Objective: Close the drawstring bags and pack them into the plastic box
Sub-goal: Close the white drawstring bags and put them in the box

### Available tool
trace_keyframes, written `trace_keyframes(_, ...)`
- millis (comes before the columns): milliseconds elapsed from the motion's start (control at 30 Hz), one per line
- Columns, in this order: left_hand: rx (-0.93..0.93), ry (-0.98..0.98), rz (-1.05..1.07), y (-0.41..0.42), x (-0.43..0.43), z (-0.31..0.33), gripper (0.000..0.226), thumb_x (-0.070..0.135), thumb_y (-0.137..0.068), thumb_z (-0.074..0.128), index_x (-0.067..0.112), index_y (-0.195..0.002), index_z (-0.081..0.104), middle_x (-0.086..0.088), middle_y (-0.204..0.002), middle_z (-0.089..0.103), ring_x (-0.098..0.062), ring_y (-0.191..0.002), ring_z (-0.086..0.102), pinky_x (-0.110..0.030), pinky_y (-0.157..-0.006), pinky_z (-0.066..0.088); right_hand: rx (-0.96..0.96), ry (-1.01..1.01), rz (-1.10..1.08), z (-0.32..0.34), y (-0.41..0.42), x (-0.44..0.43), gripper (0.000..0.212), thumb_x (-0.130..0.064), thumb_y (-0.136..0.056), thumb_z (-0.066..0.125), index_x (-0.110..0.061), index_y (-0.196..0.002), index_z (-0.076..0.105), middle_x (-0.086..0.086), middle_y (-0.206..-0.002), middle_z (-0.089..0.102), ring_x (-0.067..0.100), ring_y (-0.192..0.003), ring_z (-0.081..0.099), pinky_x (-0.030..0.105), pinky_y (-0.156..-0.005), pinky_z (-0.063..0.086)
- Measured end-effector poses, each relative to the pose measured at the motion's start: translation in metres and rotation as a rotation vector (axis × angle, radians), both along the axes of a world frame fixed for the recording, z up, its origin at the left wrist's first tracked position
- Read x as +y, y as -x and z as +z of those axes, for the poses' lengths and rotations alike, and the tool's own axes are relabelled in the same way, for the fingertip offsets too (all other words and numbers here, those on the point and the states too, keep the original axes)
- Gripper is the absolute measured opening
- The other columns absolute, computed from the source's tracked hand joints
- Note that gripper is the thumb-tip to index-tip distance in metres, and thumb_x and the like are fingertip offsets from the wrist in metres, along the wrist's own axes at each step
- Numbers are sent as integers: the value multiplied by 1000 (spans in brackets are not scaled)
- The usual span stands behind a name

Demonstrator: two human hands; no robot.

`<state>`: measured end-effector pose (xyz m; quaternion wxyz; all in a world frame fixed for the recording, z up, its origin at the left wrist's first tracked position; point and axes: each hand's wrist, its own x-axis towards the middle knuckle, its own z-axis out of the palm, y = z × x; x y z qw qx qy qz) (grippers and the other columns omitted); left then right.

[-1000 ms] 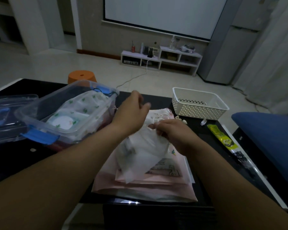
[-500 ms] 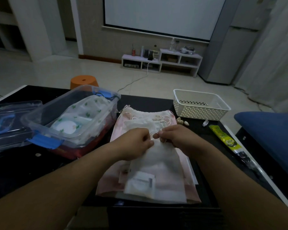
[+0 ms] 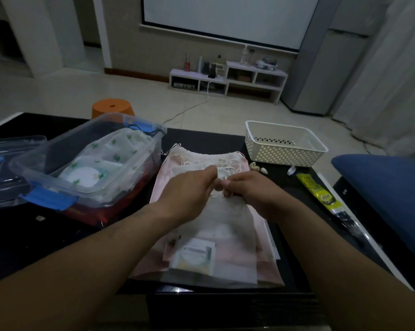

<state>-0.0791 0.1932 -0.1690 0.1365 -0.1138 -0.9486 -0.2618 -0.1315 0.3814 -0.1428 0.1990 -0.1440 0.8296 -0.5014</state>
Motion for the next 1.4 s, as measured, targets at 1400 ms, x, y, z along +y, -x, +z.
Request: trace_keyframes(1400,-251,-528,-135,5,-4,-2,11,22,-92,78,16,-101,74,-2,-97,76,-22,-96,71,-41,-91,58,77,126,62,-3,-3,5,10,-7,-95,72,-16,-92,77,18,-99,77,31,-95,73,56,-98,57)
